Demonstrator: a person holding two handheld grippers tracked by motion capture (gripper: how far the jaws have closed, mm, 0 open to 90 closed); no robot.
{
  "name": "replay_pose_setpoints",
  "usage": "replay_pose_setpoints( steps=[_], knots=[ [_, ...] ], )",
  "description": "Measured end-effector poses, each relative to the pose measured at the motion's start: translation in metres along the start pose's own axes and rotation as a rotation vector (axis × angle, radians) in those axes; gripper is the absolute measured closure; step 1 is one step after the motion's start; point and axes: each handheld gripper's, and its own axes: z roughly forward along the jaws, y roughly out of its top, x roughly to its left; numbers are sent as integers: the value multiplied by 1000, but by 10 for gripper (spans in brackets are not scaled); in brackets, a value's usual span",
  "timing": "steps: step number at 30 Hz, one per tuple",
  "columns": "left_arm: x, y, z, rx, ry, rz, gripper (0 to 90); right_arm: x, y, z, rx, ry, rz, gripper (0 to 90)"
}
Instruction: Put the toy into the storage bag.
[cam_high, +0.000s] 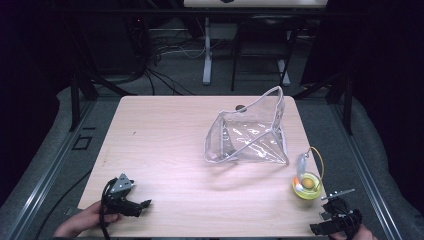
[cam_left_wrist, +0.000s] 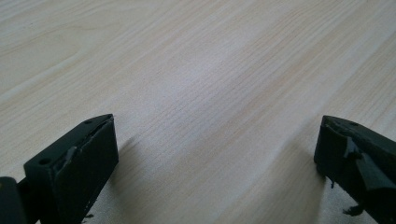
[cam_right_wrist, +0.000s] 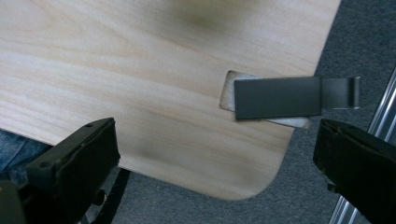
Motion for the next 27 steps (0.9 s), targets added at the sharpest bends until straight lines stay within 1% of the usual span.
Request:
replay_pose_setpoints(
  steps=[1,2,5,6,7,8,10,11,12,13,14,16,17,18,19,20,21,22,23,24,25,26,27],
  knots=[
    [0,0,0,0,0,0,0,0,0,0,0,0,0,0],
    [0,0,0,2,0,2,0,1,0,-3,-19,0,6,0],
    [0,0,0,1,0,2,0,2,2,-7,-21,-4,2,0],
    [0,0,0,0,0,0,0,3,3,-11,-28,10,8,0],
    [0,0,0,0,0,0,0,3,3,-11,-28,10,8,0],
    [0,0,0,1,0,2,0,3,5,-17,-33,4,-4,0],
    [0,0,0,0,0,1,0,4,6,-20,-38,4,-6,0],
    [0,0,0,0,0,1,0,4,6,-23,-51,-3,-1,0],
    [0,0,0,2,0,2,0,5,7,-26,-59,3,6,0],
    [0,0,0,2,0,2,0,4,9,-32,-74,19,13,0],
    [0,0,0,0,0,0,0,4,10,-34,-76,29,17,0],
    [0,0,0,1,0,2,0,5,11,-36,-77,34,21,0],
    [0,0,0,1,0,2,0,6,14,-41,-74,35,11,0],
    [0,0,0,1,0,2,0,6,14,-41,-74,35,11,0],
    [0,0,0,0,0,1,0,8,19,-47,-70,7,-5,0],
    [0,0,0,1,0,2,0,10,20,-48,-81,23,-4,0],
    [0,0,0,1,0,2,0,10,22,-52,-79,21,-8,0],
    [0,0,0,0,0,0,0,10,22,-52,-79,21,-8,0],
    [0,0,0,0,0,0,0,11,25,-55,-88,10,-6,0],
    [0,0,0,0,0,0,0,11,30,-62,-92,8,-15,0],
    [0,0,0,0,0,0,0,11,30,-62,-92,8,-15,0],
    [0,0,0,1,0,2,0,11,33,-65,-91,8,-25,0],
    [0,0,0,0,0,0,0,12,39,-71,-95,-5,-36,0]
  ],
)
